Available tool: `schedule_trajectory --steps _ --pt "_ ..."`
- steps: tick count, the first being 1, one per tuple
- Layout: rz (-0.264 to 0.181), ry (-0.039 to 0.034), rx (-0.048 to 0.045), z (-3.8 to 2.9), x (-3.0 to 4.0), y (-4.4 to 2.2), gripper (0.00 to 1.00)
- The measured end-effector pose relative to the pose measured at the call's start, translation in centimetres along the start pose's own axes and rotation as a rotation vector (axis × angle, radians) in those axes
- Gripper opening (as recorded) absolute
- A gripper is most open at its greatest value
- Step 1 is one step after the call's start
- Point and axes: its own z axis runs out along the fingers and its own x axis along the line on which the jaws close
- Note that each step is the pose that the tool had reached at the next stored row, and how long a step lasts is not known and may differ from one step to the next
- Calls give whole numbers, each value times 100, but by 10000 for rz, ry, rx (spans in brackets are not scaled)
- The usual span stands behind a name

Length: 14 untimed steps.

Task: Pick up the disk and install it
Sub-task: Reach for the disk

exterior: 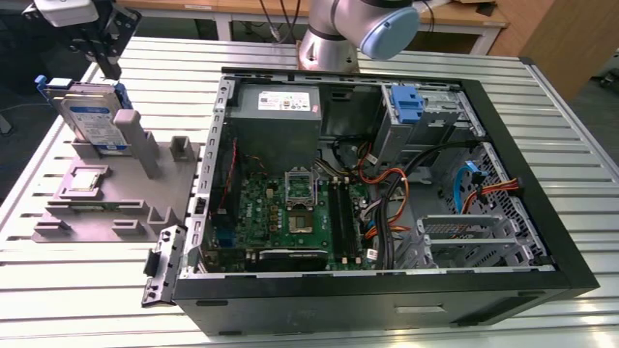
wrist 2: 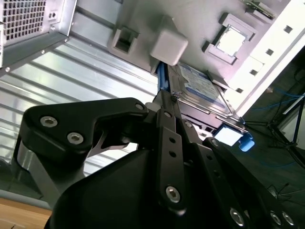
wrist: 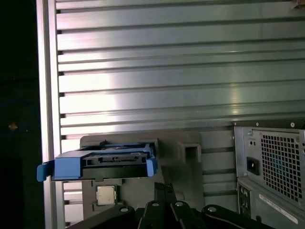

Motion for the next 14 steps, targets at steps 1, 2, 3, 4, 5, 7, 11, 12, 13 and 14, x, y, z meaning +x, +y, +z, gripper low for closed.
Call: schedule_trajectory --steps 1,2,3,4,5,7,11,12,13,14 --pt "0 11 1 2 32 6 10" --pt "0 24 2 3 63 12 10" --pt "-1 35 4 4 96 18 10" --pt "-1 46 4 6 133 20 10" --pt "2 57 5 8 173 22 10" --pt "3 78 6 11 246 26 10" --pt "3 119 9 19 389 36 10" --pt "4 128 10 21 419 38 10" --pt "5 136 11 23 446 40 10" --pt "6 147 12 24 471 44 10"
